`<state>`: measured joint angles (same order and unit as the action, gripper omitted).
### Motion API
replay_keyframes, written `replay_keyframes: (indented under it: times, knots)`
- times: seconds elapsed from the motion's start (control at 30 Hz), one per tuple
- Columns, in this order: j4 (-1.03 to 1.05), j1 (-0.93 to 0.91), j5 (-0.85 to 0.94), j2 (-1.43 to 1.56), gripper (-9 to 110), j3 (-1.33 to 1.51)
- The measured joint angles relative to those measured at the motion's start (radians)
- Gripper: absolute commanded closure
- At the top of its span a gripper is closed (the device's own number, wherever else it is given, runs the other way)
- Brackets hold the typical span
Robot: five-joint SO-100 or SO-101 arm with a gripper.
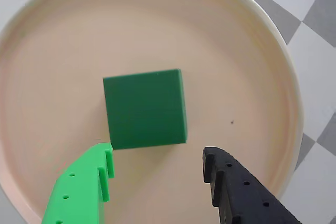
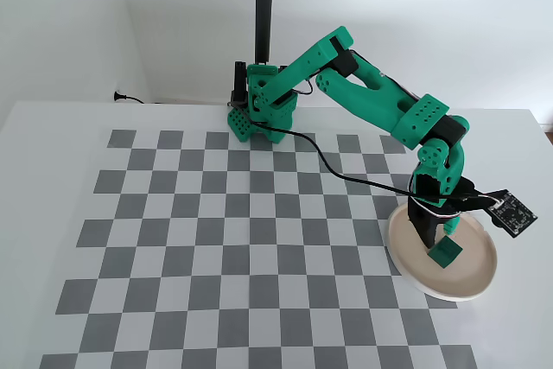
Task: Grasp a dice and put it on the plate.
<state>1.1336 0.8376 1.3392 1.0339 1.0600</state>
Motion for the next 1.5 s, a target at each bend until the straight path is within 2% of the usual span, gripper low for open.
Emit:
replay_keyframes:
  times: [0.23, 0.43, 0.9, 1.3, 1.5]
  knots:
    - [0.156, -0.002, 0.000, 0.146, 96, 0.000]
    - [0.328, -0.002, 0.012, 0.339, 106, 0.000]
    - [0.580, -0.109, -0.009, 0.689, 106, 0.000]
    - [0.589, -0.261, -0.044, 0.989, 106, 0.123]
    - [0.383, -0.437, 0.023, 1.259, 106, 0.499]
